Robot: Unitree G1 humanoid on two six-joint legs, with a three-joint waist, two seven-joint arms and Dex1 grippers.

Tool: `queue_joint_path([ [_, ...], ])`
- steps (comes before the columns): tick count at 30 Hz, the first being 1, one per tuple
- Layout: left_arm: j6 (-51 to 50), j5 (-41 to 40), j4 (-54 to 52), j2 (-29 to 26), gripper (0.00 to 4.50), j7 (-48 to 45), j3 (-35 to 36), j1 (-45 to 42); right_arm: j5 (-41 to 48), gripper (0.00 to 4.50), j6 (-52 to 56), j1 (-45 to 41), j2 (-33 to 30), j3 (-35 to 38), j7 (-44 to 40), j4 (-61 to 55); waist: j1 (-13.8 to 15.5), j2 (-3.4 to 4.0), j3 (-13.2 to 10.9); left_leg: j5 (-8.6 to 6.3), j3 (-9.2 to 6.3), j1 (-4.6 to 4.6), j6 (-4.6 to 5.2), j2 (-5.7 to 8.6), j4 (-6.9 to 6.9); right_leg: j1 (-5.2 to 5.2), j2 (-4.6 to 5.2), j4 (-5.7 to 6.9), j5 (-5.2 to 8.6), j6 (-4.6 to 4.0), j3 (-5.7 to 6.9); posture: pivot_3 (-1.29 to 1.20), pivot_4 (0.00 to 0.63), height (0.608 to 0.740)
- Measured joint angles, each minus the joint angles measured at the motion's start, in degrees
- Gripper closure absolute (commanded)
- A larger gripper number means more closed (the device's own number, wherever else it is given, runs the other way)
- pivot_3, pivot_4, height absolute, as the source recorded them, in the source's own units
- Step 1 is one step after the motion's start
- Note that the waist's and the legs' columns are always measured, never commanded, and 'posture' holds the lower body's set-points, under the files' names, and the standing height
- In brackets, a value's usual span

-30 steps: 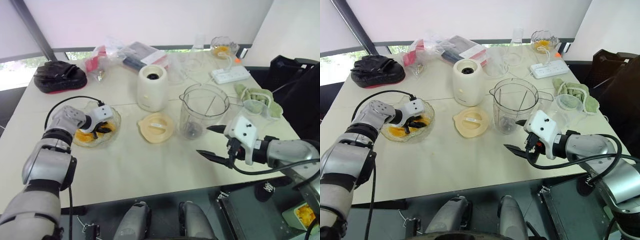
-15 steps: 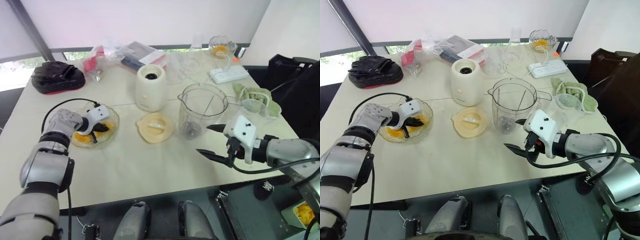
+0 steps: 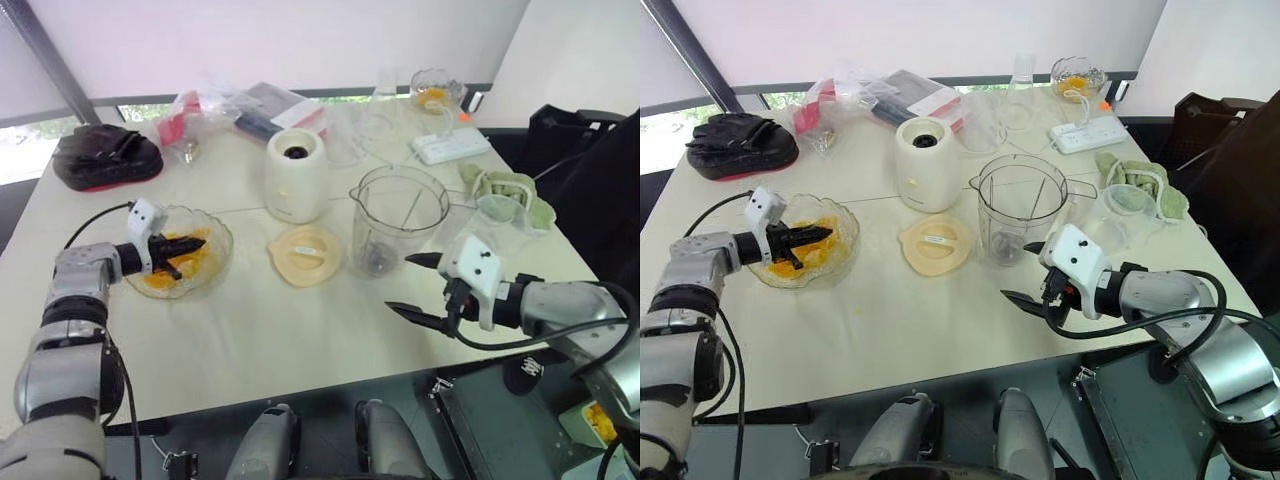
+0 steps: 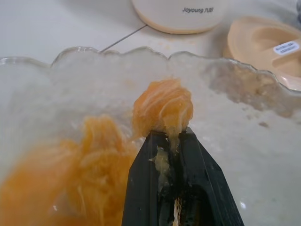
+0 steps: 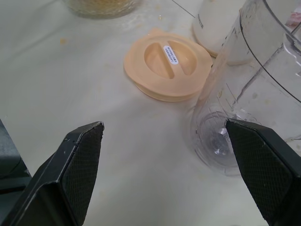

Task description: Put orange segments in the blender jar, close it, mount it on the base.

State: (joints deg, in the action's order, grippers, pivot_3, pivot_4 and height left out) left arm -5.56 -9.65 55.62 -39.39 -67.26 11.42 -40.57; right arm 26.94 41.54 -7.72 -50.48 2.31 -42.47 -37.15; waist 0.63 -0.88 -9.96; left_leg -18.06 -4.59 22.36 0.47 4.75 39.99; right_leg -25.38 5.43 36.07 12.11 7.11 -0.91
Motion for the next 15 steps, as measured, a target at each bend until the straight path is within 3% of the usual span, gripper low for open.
queue_joint_path([
  [9,-15.4,-11.4,-22.4,-0.1,4.43,6.0,7.6,5.2,-1.1,0.16,-0.8,-0.4,1.3,-1.5,0.2,0.3,0.0,0.00,0.0,0.01,-0.04,0.00,-0.04,0.01,-0.01,-0.01,0.03,-0.01,0.00,0.00,0.00,0.00,0.150,0.740],
  [15,-21.9,-16.9,-29.6,-0.1,4.43,9.7,9.8,4.6,-2.1,0.16,-0.9,-0.4,2.1,-1.8,0.5,0.4,0.1,0.00,0.0,0.02,-0.04,0.00,-0.06,0.02,-0.01,0.01,0.03,-0.02,0.00,0.00,0.00,0.00,0.150,0.740],
])
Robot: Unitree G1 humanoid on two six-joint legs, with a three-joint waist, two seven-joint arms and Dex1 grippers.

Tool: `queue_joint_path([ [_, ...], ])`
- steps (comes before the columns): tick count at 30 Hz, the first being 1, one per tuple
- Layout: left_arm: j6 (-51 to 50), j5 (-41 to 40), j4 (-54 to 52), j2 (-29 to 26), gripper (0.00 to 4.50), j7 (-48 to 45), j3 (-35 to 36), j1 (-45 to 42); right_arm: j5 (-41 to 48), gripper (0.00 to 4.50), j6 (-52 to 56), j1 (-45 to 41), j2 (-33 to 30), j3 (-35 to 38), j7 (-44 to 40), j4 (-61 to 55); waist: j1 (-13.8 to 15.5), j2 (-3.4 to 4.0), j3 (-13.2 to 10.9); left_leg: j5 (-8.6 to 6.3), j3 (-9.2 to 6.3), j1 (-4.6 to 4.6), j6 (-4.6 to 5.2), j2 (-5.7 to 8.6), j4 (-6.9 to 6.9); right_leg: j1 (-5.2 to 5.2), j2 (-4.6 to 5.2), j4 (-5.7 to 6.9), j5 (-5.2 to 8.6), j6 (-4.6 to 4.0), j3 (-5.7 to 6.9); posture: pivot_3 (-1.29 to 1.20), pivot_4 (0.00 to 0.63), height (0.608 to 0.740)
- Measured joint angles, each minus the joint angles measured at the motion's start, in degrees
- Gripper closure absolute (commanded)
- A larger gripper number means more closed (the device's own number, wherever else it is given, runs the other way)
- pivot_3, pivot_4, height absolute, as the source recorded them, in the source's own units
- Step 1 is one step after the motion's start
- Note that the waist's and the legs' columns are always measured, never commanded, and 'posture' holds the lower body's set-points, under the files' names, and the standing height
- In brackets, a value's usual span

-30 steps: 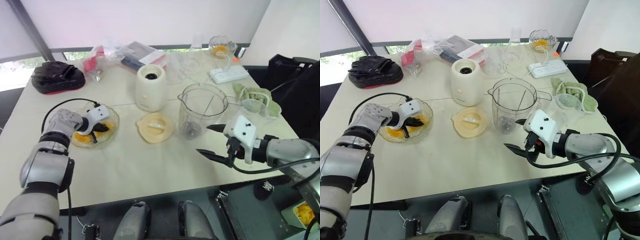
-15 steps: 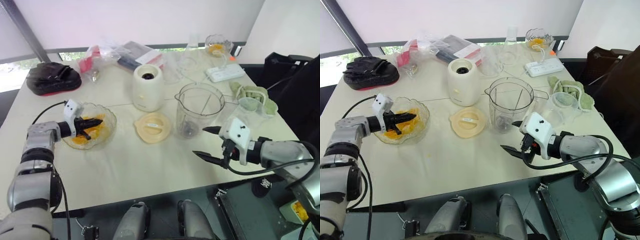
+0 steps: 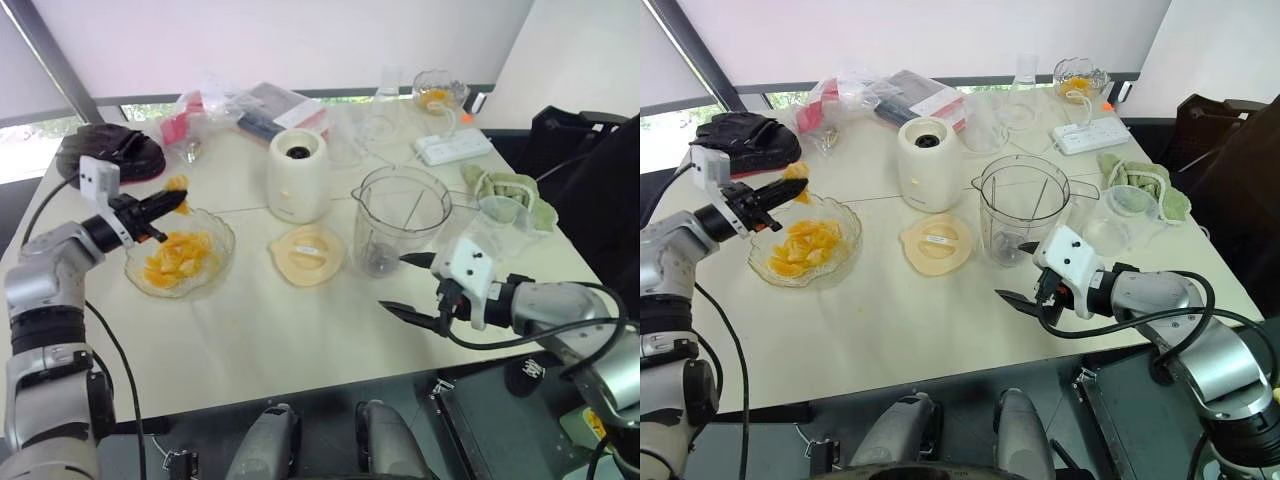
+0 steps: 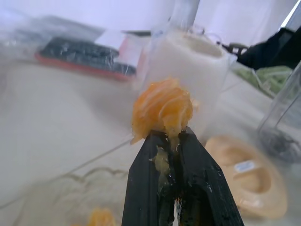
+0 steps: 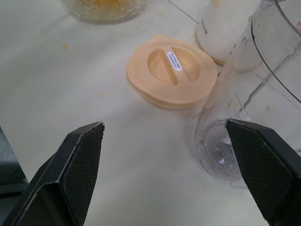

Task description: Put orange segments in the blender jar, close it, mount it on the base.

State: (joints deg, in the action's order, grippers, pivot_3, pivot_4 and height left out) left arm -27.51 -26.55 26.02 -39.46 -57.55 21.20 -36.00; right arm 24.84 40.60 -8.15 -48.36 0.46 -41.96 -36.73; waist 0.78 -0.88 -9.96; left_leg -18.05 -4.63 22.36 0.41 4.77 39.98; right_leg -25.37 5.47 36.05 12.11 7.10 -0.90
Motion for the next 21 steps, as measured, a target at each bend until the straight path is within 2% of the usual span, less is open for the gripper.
queue_joint_path([
  [4,-1.0,-0.5,0.9,0.3,4.43,0.2,-0.4,-6.2,-1.1,0.16,-0.5,-0.3,0.9,-0.5,0.3,0.6,0.1,-0.05,0.0,0.09,-0.03,0.00,-0.16,0.03,0.01,0.03,-0.01,-0.02,0.00,0.00,0.03,0.00,0.150,0.740],
  [8,0.4,-0.3,5.6,0.9,4.43,-2.5,-3.0,-18.5,-1.8,0.16,-1.1,-0.6,2.0,-1.0,1.2,0.9,0.0,-0.05,0.0,0.13,-0.02,0.00,-0.23,0.13,0.00,0.04,0.03,-0.03,0.00,0.00,0.03,0.00,0.150,0.740],
  [11,3.3,1.0,11.9,3.4,4.43,-6.0,-6.9,-27.6,-2.4,0.16,-1.2,-0.5,2.5,-1.3,2.0,0.9,-0.1,-0.05,0.0,0.15,0.00,0.00,-0.26,0.20,0.00,0.03,0.07,-0.02,0.00,0.00,0.04,0.00,0.150,0.740],
  [17,12.0,6.3,28.3,13.2,4.43,-15.3,-14.5,-43.4,-3.6,0.16,-1.1,2.2,4.0,-0.9,4.9,-0.1,0.1,-0.08,0.0,0.13,0.01,0.05,-0.19,0.28,0.02,0.05,0.08,-0.06,0.01,0.01,0.05,0.00,0.150,0.740],
  [21,17.0,9.5,36.1,20.9,4.43,-20.5,-17.9,-49.7,-3.9,0.16,0.1,5.7,4.7,0.6,7.4,-3.7,-0.1,-0.08,0.0,0.06,0.07,0.05,-0.07,0.28,0.01,0.04,0.10,-0.07,0.07,0.12,0.04,0.00,0.150,0.740],
])
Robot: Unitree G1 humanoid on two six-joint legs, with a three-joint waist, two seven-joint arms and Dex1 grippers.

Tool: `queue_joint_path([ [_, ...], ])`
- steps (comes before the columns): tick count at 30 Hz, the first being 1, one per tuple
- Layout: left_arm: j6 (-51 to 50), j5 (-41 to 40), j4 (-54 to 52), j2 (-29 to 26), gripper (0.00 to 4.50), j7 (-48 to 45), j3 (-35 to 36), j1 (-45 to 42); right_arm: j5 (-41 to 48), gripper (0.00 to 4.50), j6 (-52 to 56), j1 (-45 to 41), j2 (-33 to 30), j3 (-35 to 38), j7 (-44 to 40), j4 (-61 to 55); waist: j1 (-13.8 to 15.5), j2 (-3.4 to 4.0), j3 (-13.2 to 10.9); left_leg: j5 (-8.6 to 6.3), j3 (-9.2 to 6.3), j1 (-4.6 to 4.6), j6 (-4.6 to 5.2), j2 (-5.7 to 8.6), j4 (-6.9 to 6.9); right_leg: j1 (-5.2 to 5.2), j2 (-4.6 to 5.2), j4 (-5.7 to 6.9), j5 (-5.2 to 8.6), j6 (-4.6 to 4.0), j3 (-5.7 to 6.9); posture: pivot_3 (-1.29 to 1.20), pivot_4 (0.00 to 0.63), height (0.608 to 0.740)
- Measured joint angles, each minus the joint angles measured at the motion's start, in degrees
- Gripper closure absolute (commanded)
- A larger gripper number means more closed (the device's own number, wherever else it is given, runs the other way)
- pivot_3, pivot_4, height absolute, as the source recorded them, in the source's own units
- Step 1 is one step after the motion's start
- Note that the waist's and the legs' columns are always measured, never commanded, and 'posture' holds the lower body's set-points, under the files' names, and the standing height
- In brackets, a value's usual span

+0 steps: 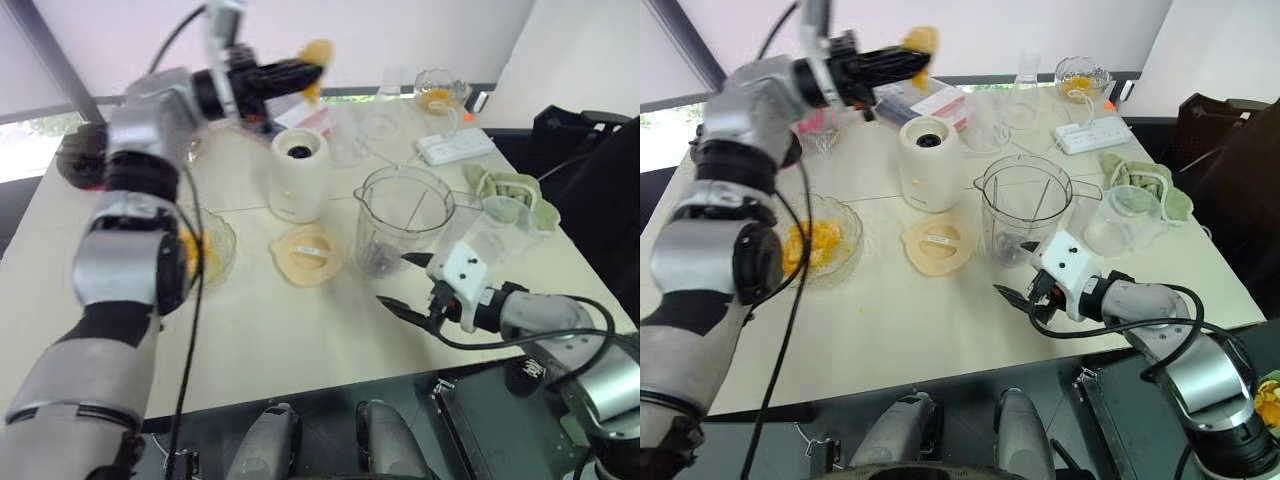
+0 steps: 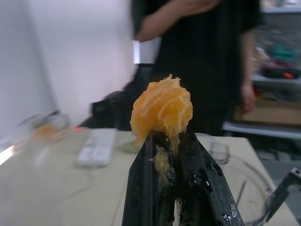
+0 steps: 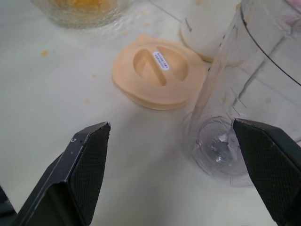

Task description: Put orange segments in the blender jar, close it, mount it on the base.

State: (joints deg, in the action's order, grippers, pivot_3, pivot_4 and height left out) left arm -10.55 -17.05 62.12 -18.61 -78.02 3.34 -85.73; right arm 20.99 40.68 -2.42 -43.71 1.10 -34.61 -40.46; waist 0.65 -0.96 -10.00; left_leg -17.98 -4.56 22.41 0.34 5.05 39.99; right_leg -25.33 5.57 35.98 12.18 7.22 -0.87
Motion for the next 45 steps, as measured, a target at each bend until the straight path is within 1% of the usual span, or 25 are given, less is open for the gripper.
queue_joint_path([
  [2,1.9,1.4,3.0,3.2,4.43,-1.6,-0.6,-1.3,0.0,0.16,0.8,2.4,0.2,1.4,1.4,-1.8,-0.2,0.02,0.0,-0.11,0.06,-0.01,0.19,-0.02,-0.01,-0.03,0.00,0.03,0.01,0.02,-0.01,0.00,0.150,0.740],
  [5,5.2,5.0,7.8,8.1,4.43,-2.8,-3.0,-2.1,0.0,0.16,2.8,6.8,1.3,3.8,4.0,-6.0,-0.1,0.01,0.0,-0.11,0.04,-0.01,0.21,-0.01,-0.01,-0.02,-0.02,0.04,0.03,0.04,-0.01,0.00,0.150,0.740],
  [11,10.3,11.8,12.5,13.0,4.43,-1.7,-6.2,-2.0,0.0,0.16,6.5,12.3,2.7,7.7,7.8,-12.1,0.2,-0.01,0.0,-0.11,0.02,-0.02,0.22,-0.04,0.01,0.01,-0.02,0.03,0.04,0.06,-0.03,0.00,0.150,0.740],
  [14,12.6,14.9,13.4,14.5,3.60,0.6,-7.2,-1.9,0.1,0.16,7.6,13.8,3.4,9.2,9.0,-14.4,0.2,-0.02,0.0,-0.12,0.02,-0.02,0.24,-0.02,0.02,0.02,0.00,0.02,0.05,0.07,-0.05,0.00,0.150,0.740],
  [15,13.4,15.8,13.6,15.0,3.15,1.5,-7.2,-1.8,0.1,0.16,7.9,14.3,3.7,9.5,9.4,-15.1,0.2,-0.01,0.0,-0.12,0.03,-0.02,0.24,-0.02,0.02,0.02,0.00,0.02,0.06,0.09,-0.05,0.00,0.150,0.740],
  [16,13.9,16.4,13.7,15.5,2.60,2.3,-7.2,-1.7,0.1,0.16,8.4,15.1,4.1,10.0,9.9,-15.9,0.2,-0.01,0.0,-0.12,0.02,-0.02,0.24,-0.03,0.01,0.01,0.00,0.02,0.06,0.10,-0.05,0.00,0.150,0.740],
  [21,15.0,17.8,14.0,16.9,0.27,4.2,-7.0,-1.6,0.4,0.16,9.2,16.8,4.2,11.3,11.4,-17.3,0.2,-0.01,0.0,-0.12,-0.03,-0.02,0.24,-0.03,0.01,0.03,-0.02,0.04,0.07,0.11,-0.03,0.00,0.150,0.740],
  [22,15.2,17.8,14.0,17.1,0.05,4.7,-6.9,-1.6,0.6,0.16,9.0,17.5,4.2,11.6,11.6,-17.4,0.3,-0.01,0.0,-0.12,-0.05,-0.02,0.24,-0.03,0.01,0.04,-0.02,0.04,0.08,0.12,-0.03,0.00,0.150,0.740],
  [25,15.6,17.7,14.0,17.5,0.05,5.5,-6.0,-1.6,1.2,0.16,8.5,19.3,3.9,12.9,11.9,-17.5,0.5,-0.01,0.0,-0.12,-0.09,-0.02,0.24,-0.02,0.01,0.06,-0.02,0.04,0.08,0.13,-0.02,0.00,0.150,0.740],
  [27,15.3,17.2,14.0,17.4,0.05,5.3,-4.3,-1.6,1.9,0.16,7.6,20.7,3.5,13.5,12.4,-17.5,0.4,-0.02,0.0,-0.12,-0.09,-0.02,0.24,-0.02,0.01,0.06,-0.02,0.04,0.08,0.13,-0.01,0.00,0.150,0.740],
  [31,14.5,14.9,14.0,16.1,0.05,3.1,-1.2,-1.6,2.9,0.16,5.9,24.8,3.3,15.7,13.7,-17.5,0.1,-0.01,0.0,-0.12,-0.08,-0.05,0.24,-0.02,0.01,0.06,-0.02,0.06,0.08,0.13,-0.01,0.00,0.150,0.740],
  [34,13.6,12.5,13.0,14.6,0.05,0.6,1.0,-1.6,3.0,0.16,3.4,28.7,4.8,18.5,15.0,-17.6,0.1,-0.01,0.0,-0.12,-0.07,-0.05,0.24,-0.02,0.02,0.07,-0.02,0.06,0.08,0.13,-0.02,0.00,0.150,0.740],
  [36,13.3,11.1,11.2,13.2,0.05,-0.8,2.4,-0.6,3.1,0.16,2.3,29.9,6.8,20.5,15.9,-17.6,0.1,0.00,0.0,-0.12,-0.06,-0.08,0.24,-0.03,0.01,0.11,-0.02,0.06,0.08,0.13,-0.03,0.00,0.150,0.740],
  [38,13.1,10.1,8.2,11.3,0.05,-2.6,2.7,1.8,2.5,0.16,1.4,30.2,9.1,22.8,17.0,-17.7,0.0,0.07,0.0,-0.12,-0.04,-0.14,0.24,-0.04,0.01,0.12,-0.02,0.08,0.08,0.13,-0.05,0.00,0.150,0.740],
  [42,10.6,8.7,0.9,7.6,0.05,-4.3,2.7,9.8,-0.6,0.16,-1.3,30.6,11.1,26.7,18.6,-15.0,0.0,0.04,0.0,-0.12,-0.05,-0.18,0.24,-0.05,0.00,0.13,-0.05,0.12,0.08,0.13,-0.06,0.00,0.150,0.740],
  [45,6.7,7.6,-11.0,4.5,0.05,-4.5,1.8,19.4,-2.6,0.16,-4.8,29.8,13.2,28.0,20.9,-9.6,-0.2,-0.19,0.1,-0.11,-0.08,-0.17,0.21,-0.10,-0.06,0.12,-0.06,0.08,0.08,0.12,-0.08,0.00,0.150,0.740],
])
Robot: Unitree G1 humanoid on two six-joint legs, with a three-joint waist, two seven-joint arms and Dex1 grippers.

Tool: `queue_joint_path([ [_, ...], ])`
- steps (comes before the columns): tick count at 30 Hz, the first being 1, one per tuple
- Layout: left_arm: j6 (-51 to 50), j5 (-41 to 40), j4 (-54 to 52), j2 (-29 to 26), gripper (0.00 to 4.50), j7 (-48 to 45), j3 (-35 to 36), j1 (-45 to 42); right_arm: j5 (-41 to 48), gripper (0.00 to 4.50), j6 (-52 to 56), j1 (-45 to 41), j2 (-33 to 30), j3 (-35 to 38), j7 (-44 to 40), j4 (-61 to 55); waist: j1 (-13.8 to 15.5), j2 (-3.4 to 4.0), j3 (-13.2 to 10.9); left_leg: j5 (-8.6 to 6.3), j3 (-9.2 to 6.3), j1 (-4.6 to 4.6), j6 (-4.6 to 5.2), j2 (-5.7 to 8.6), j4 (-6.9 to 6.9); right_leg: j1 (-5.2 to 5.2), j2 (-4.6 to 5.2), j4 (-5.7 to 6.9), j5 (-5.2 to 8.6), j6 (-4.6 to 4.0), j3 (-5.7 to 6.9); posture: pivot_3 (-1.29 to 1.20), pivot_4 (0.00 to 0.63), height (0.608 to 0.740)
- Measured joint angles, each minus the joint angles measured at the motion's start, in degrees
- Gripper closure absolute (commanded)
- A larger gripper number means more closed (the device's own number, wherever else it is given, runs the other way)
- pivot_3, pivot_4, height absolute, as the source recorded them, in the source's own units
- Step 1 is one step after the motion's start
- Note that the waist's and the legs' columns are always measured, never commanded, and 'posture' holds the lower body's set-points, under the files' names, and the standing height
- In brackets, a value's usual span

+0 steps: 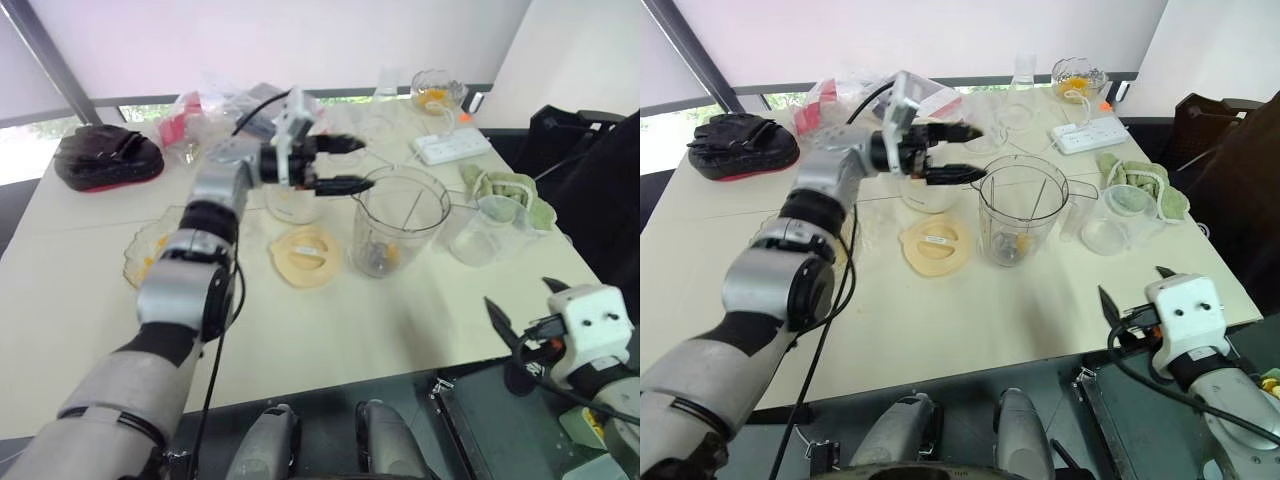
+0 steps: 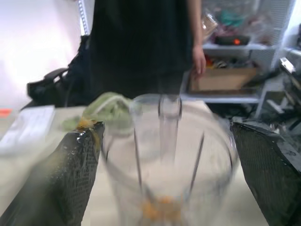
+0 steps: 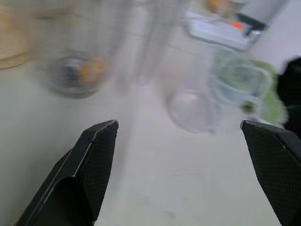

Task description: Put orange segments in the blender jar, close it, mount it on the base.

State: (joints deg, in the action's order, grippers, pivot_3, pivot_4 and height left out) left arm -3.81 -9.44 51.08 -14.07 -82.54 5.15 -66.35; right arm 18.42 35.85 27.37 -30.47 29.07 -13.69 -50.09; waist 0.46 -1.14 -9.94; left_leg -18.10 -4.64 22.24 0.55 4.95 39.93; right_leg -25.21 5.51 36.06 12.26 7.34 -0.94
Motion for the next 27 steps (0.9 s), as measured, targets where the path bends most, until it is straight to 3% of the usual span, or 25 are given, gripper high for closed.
queue_joint_path([
  [5,-7.0,-1.2,-20.9,-2.5,0.05,2.1,-4.0,16.5,-1.4,0.16,-5.8,-1.3,1.1,0.4,1.2,8.8,-0.4,-0.34,0.1,0.13,0.00,0.06,-0.26,-0.03,-0.19,-0.05,0.00,-0.08,-0.01,-0.01,-0.04,0.00,0.150,0.740],
  [9,-11.6,-2.1,-34.4,-4.8,0.05,3.9,-7.0,28.1,-1.7,0.16,-9.0,-4.8,1.1,0.3,4.0,18.8,-2.0,-1.37,0.2,0.14,0.05,-0.04,-0.31,-0.22,-0.49,-0.03,-0.10,-0.53,-0.13,-0.20,-0.08,0.00,0.150,0.740],
  [14,-14.9,-4.4,-43.4,-5.7,0.05,7.0,-8.4,32.2,-0.4,0.16,-11.7,-12.4,-0.1,-0.2,7.0,30.6,-4.1,-2.96,0.5,-0.10,0.09,-0.23,-0.58,-0.81,-0.86,0.00,-0.62,-1.51,-0.83,-1.11,0.06,0.00,0.150,0.740],
  [17,-16.4,-5.8,-47.5,-6.2,0.05,8.9,-9.2,34.6,0.5,0.16,-13.5,-23.3,-0.2,-0.2,7.8,37.5,-4.9,-3.55,0.7,-0.63,-0.11,-0.90,-0.63,-0.85,-0.89,0.23,-0.84,-2.07,-1.39,-1.16,0.48,0.00,0.150,0.740],
  [18,-17.1,-6.0,-47.9,-6.1,0.05,9.6,-9.6,34.9,0.5,0.16,-14.4,-27.6,1.3,0.2,8.2,38.6,-4.6,-3.01,0.7,-0.77,0.03,-1.00,-0.53,-0.74,-0.70,0.30,-0.77,-2.08,-1.37,-1.14,0.55,0.00,0.150,0.740],
  [20,-17.4,-6.2,-50.1,-6.6,0.05,11.0,-10.7,35.6,0.8,0.16,-14.9,-31.8,2.0,-2.8,7.1,41.4,-3.2,-1.13,0.6,-0.76,0.23,-1.04,-0.50,-0.45,-0.69,0.12,-0.46,-1.97,-1.34,-1.09,0.44,0.00,0.150,0.740],
  [22,-17.5,-6.3,-51.5,-7.7,0.05,12.1,-10.6,36.5,0.7,0.16,-14.5,-33.5,2.7,-5.5,5.9,44.4,-1.2,-0.10,0.7,-0.73,0.25,-1.01,-0.55,-0.56,-0.70,-0.03,-0.52,-1.73,-1.28,-0.99,0.42,0.00,0.150,0.740],
  [24,-18.2,-6.7,-52.0,-8.3,0.05,13.1,-10.6,37.5,0.5,0.16,-14.3,-34.9,2.7,-6.7,4.9,46.0,0.2,0.63,0.7,-0.63,0.22,-0.94,-0.69,-0.64,-0.71,-0.15,-0.65,-1.62,-1.28,-0.99,0.40,0.00,0.150,0.740],
  [27,-18.5,-7.6,-53.7,-8.9,0.05,14.6,-10.8,39.0,0.5,0.16,-13.8,-36.9,2.6,-7.5,3.9,47.2,0.4,0.81,0.7,-0.55,0.16,-0.98,-0.78,-0.70,-0.70,-0.12,-0.77,-1.48,-1.28,-0.99,0.31,0.00,0.150,0.740],
])
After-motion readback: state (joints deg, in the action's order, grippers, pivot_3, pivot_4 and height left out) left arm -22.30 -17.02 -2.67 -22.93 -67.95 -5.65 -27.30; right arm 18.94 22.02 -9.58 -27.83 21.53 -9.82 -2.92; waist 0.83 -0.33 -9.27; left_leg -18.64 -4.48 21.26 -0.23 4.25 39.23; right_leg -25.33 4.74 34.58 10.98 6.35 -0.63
